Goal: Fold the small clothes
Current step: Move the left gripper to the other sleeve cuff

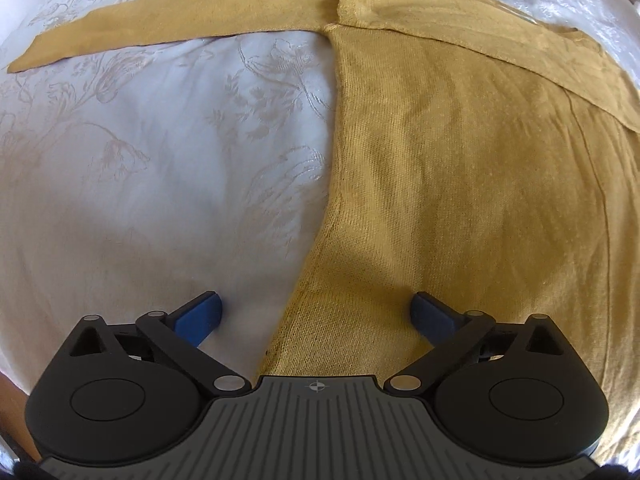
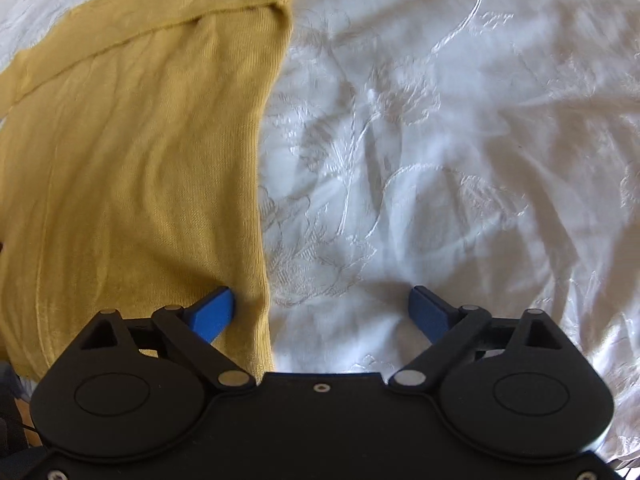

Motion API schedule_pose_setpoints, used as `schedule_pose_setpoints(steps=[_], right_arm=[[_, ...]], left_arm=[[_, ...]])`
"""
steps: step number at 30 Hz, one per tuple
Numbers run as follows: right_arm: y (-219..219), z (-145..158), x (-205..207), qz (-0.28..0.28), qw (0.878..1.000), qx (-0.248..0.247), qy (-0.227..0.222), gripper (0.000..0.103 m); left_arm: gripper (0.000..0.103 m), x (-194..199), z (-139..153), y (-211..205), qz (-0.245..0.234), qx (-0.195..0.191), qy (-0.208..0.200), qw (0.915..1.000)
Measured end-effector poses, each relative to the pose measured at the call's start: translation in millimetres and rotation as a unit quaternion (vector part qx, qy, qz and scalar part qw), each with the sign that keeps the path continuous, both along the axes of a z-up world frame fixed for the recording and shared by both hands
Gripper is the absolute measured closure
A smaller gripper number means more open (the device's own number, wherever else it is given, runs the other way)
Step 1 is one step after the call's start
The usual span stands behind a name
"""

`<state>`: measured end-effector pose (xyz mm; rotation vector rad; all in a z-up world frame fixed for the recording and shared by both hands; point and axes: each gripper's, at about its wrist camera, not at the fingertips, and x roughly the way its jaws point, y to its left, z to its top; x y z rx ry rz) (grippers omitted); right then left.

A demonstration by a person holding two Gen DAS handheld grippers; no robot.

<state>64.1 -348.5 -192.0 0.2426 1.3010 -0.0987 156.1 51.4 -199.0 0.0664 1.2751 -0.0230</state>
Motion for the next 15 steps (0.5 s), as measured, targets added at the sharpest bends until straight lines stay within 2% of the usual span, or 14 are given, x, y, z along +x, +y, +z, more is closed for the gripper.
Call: schedule_pose_setpoints(steps=[4,8,15], right_arm=[[7,28,6,0.006,0.998,0.012,-0.054,0.006],[33,52,22,0.019,0.995,0.015,-0.096,0.000],[81,69,55,0.030,0.993,0.024,-0.114,0.000]], left_arm=[[0.000,7,16,31,0.025,-0.037,-0.016,0.9989],[0.000,18,36,64,0.056,-0.051,-0.043,0.9962],[0.000,60,58,122,0.118,-0.052,-0.082,0.9883]])
